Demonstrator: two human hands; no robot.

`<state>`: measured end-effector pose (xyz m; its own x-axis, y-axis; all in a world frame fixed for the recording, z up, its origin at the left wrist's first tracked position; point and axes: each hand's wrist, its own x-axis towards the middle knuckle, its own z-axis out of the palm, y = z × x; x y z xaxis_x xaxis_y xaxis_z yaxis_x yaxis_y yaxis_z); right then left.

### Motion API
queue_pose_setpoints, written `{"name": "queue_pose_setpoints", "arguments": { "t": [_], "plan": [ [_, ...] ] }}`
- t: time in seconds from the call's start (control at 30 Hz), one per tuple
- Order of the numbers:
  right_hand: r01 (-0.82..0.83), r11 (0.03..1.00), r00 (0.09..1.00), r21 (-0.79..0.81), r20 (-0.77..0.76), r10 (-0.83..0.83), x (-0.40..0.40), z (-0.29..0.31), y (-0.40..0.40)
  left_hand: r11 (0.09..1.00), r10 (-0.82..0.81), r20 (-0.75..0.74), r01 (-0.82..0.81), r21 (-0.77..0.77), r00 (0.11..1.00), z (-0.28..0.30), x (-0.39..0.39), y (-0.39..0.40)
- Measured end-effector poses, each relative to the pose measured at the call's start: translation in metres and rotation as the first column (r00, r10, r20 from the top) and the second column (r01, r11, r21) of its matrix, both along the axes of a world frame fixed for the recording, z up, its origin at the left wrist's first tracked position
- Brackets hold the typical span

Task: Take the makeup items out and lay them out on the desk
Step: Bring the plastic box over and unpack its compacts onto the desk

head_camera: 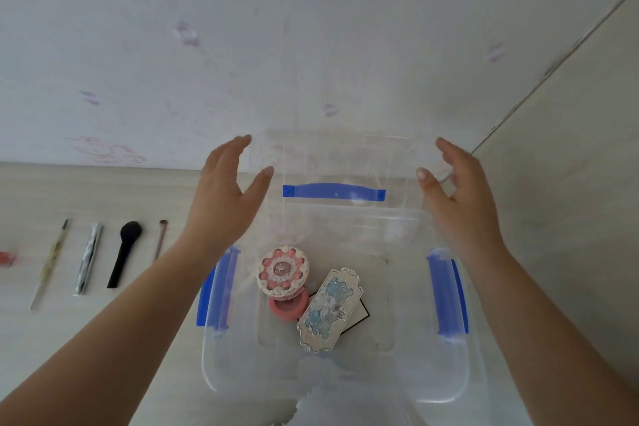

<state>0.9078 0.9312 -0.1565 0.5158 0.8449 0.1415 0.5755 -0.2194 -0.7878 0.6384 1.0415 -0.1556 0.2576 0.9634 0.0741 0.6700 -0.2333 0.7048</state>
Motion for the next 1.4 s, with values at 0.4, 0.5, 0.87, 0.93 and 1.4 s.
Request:
{"name": "queue_pose_setpoints", "arguments": {
  "t": [0.4, 0.5, 0.87, 0.93, 1.4],
  "plan": [
    [-0.295, 0.495, 0.761, -0.817, 0.113, 0.639, -0.076, -0.021, -0.030, 0.765, -0.627, -0.662, 0.484, -0.425, 0.409, -0.021, 0.014, -0.062],
    [-0.206, 0.453, 0.846, -0.867, 0.075, 0.528, -0.077, -0.041, -0.030, 0.793, -0.593, -0.726, 0.407, -0.453, 0.347, -0.035, 0.019, -0.062],
    [-0.223, 0.368, 0.900, -0.903, -0.046, 0.434, -0.085, -0.071, -0.021, 0.811, -0.575, -0.742, 0.360, -0.461, 0.346, -0.052, 0.026, -0.062],
    [-0.246, 0.416, 0.905, -0.876, -0.053, 0.423, -0.085, -0.072, -0.018, 0.801, -0.595, -0.714, 0.345, -0.489, 0.369, -0.053, 0.027, -0.062],
    [-0.323, 0.738, 0.936, -0.593, -0.317, 0.155, -0.085, -0.068, -0.012, 0.824, -0.544, -0.611, 0.229, -0.518, 0.575, -0.050, 0.025, -0.068]
  ]
}}
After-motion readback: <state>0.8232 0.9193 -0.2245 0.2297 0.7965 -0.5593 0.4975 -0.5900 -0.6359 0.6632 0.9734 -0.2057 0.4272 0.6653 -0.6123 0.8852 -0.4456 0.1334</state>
